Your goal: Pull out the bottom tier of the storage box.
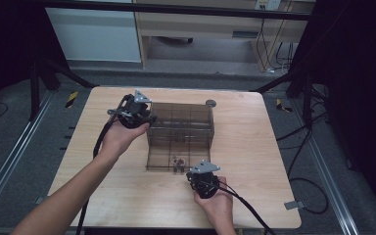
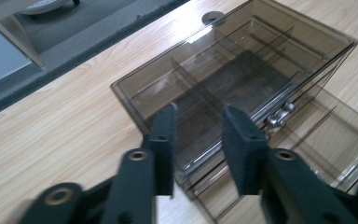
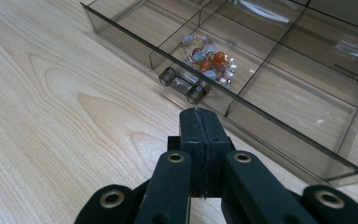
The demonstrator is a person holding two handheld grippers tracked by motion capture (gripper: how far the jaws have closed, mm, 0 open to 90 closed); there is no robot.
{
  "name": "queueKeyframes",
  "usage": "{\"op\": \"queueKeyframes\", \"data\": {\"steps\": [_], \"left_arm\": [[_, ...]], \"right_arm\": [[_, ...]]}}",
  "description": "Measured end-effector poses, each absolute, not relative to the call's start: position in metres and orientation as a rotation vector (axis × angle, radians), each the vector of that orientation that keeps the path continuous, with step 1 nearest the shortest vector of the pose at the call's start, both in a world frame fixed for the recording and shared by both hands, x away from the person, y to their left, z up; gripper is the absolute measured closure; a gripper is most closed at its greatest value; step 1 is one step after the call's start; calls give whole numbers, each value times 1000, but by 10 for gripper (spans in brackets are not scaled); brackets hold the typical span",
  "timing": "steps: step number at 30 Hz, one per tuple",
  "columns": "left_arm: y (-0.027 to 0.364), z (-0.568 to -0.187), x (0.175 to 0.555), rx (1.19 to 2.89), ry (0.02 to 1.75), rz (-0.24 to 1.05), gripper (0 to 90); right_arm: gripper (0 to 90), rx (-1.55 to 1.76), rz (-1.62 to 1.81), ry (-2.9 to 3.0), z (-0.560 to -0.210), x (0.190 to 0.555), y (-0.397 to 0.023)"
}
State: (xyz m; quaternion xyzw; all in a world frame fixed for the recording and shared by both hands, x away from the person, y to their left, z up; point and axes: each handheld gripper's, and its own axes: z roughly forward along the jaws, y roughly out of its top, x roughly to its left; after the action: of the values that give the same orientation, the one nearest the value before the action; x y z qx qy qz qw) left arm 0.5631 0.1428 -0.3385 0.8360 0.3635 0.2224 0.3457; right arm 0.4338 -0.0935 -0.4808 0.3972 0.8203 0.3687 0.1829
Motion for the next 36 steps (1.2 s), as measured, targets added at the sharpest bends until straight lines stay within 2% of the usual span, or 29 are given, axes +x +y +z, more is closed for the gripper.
{"op": "queueKeyframes", "data": {"steps": [7, 12, 25, 36], "left_arm": [[126, -344, 572, 2124, 941, 550, 854], [119, -350, 575, 2139, 942, 536, 895], [117, -356, 581, 2123, 972, 539, 899], [112, -364, 586, 2183, 1001, 527, 896]], "right_arm": [[900, 1131, 1022, 2307, -480, 434, -94], [900, 1154, 1045, 2271, -479, 434, -97], [900, 1158, 1027, 2302, -480, 433, -96], [900, 1146, 1017, 2324, -483, 436, -97]]}}
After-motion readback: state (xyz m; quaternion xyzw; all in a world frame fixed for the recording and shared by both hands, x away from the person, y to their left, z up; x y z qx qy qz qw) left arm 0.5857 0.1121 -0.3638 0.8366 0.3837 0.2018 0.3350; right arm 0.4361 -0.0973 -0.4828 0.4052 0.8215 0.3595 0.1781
